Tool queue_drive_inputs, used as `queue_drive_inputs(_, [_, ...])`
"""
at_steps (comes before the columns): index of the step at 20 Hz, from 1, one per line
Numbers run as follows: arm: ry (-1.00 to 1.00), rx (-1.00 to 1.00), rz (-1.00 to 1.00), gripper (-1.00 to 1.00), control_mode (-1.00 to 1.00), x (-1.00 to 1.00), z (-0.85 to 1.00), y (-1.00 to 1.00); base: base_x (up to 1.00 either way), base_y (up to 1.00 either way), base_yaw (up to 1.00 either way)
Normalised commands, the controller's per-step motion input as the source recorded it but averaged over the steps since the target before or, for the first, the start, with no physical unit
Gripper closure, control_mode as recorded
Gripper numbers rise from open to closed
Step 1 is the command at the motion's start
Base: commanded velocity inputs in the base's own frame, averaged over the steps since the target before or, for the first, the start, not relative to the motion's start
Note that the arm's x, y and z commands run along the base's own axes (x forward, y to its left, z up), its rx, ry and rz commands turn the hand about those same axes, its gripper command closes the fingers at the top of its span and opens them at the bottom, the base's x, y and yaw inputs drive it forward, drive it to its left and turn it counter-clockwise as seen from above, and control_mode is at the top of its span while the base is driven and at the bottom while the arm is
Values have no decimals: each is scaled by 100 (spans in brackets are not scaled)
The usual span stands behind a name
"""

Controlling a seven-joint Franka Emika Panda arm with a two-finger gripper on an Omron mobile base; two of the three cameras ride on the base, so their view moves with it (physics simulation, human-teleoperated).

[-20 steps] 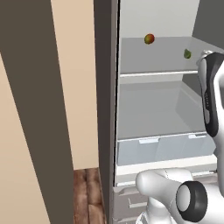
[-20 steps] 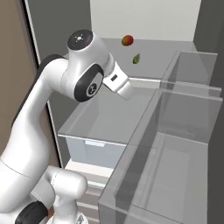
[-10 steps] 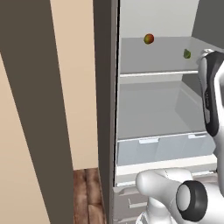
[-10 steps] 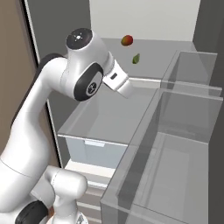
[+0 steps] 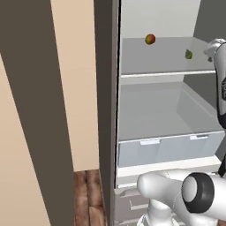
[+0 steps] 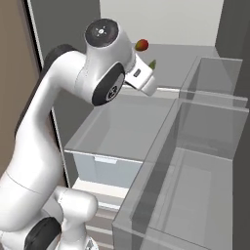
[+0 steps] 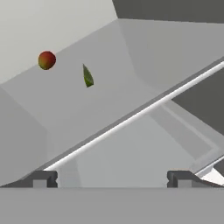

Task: Take the lemon wedge from the fridge and place it on the plate with fish on the dining counter.

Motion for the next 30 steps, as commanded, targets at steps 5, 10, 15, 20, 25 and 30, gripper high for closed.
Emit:
queue_drive_inputs(5, [-13,-9,5,-100,-100,-1,8,2,0,0,0])
queue_drive_inputs(10, [-21,-9,2,-100,-100,4,21,0,0,0,0])
queue_drive_inputs(15, [8,-8,8,-100,-100,38,10,9,0,0,0])
queue_drive_inputs(20, [10,-11,1,-100,-100,18,11,18,0,0,0])
queue_drive_inputs(25, [11,-9,0,-100,-100,13,-1,22,0,0,0])
queue_drive_inputs(30, [1,-9,0,-100,-100,3,-13,7,0,0,0])
